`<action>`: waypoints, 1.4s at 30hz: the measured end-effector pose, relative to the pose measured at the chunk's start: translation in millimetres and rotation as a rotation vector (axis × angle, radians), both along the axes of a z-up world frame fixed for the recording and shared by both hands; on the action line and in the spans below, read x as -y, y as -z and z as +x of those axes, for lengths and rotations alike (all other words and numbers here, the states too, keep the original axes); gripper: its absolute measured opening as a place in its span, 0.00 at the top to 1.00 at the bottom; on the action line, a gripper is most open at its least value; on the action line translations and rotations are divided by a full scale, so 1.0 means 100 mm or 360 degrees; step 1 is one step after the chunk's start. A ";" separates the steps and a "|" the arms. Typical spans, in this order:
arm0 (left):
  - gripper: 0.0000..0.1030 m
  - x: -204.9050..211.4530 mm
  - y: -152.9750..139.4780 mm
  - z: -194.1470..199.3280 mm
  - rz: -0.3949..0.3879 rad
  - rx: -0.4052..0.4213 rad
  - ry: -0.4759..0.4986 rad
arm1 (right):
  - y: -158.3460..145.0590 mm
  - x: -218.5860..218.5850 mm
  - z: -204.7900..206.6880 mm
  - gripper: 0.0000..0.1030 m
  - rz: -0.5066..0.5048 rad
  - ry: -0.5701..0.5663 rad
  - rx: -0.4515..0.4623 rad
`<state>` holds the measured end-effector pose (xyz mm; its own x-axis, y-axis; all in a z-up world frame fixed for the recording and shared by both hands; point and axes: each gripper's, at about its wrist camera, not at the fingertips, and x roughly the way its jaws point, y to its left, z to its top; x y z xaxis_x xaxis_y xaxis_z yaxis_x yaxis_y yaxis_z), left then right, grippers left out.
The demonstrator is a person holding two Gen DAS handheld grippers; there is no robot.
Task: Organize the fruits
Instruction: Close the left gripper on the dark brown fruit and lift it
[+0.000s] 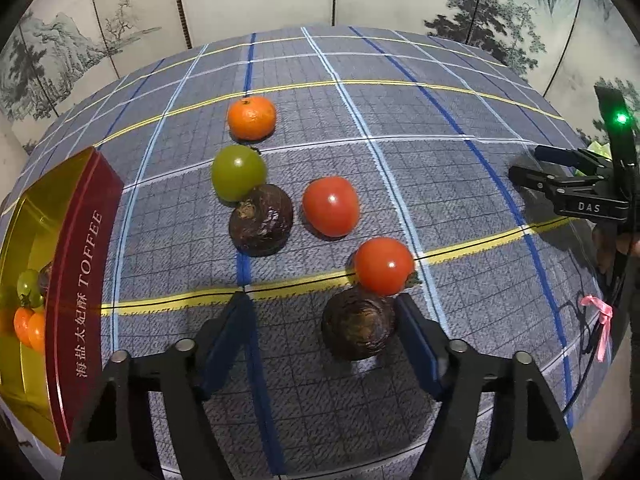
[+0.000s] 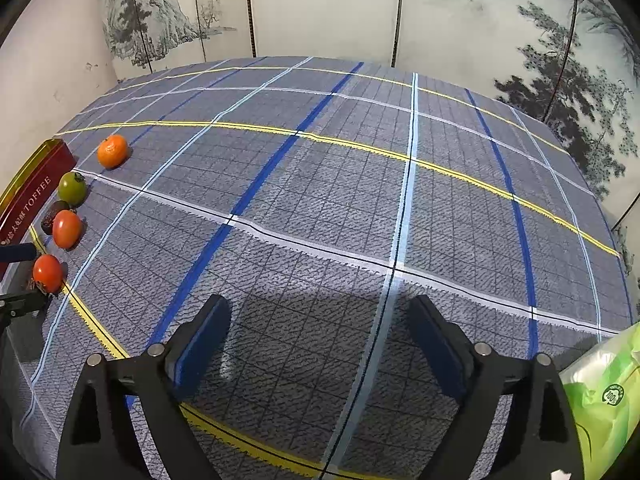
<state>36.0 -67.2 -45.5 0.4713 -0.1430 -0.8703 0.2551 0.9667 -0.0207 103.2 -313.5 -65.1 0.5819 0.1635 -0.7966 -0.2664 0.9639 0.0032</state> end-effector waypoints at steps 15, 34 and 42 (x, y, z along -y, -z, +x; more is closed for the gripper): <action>0.65 0.09 -0.03 -0.04 -0.0061 -0.0001 0.0083 | 0.02 0.00 0.02 0.04 -0.0008 0.0007 -0.0018; 0.65 -0.34 -0.38 -0.05 -0.0058 0.0129 -0.0101 | 0.03 0.00 0.03 0.01 -0.0008 0.0008 -0.0020; 0.65 -0.79 -0.56 -0.09 -0.0035 0.0194 -0.0243 | 0.04 0.00 0.02 0.00 -0.0003 0.0009 -0.0024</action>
<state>27.3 11.8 10.4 0.5908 -0.0805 -0.8028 0.1076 0.9940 -0.0205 105.3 -313.1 -69.5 0.5709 0.1584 -0.8056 -0.2607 0.9654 0.0051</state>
